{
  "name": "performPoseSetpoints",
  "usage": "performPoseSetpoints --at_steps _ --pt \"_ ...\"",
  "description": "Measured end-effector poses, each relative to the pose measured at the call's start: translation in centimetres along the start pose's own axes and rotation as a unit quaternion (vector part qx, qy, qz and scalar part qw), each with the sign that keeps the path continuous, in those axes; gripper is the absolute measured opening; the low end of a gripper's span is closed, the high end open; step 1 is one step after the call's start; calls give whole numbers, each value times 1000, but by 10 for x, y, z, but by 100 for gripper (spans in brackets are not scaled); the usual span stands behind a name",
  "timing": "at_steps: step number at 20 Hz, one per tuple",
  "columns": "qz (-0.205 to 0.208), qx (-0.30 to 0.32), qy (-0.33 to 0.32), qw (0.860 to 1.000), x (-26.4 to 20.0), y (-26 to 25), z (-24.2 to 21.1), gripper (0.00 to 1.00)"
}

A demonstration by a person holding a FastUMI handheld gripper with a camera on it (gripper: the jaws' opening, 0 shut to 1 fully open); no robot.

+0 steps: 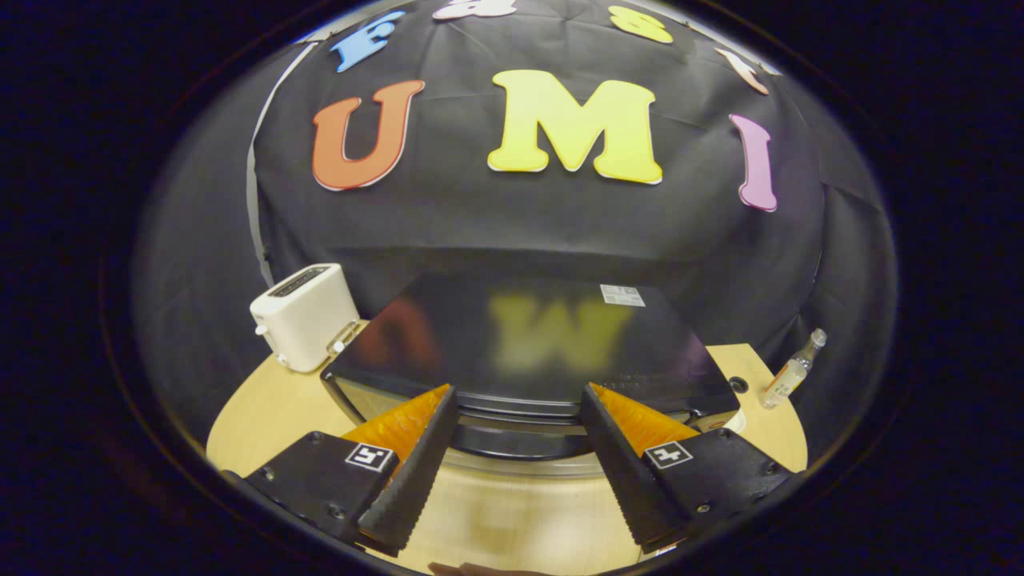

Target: Open the toaster oven, put the food inside, and close the toaster oven door.

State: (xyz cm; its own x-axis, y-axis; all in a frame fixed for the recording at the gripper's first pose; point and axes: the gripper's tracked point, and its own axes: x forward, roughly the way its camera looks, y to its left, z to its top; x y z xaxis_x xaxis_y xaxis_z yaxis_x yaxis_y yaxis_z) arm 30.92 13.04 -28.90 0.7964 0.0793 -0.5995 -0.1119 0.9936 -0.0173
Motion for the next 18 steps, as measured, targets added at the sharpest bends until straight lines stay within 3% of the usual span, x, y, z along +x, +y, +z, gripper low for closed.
performPoseSetpoints --at_steps 7,18 --pt "1 -8 -23 1000 -38 5 -31 99" --pt "-1 -34 29 999 -84 11 -137 99"
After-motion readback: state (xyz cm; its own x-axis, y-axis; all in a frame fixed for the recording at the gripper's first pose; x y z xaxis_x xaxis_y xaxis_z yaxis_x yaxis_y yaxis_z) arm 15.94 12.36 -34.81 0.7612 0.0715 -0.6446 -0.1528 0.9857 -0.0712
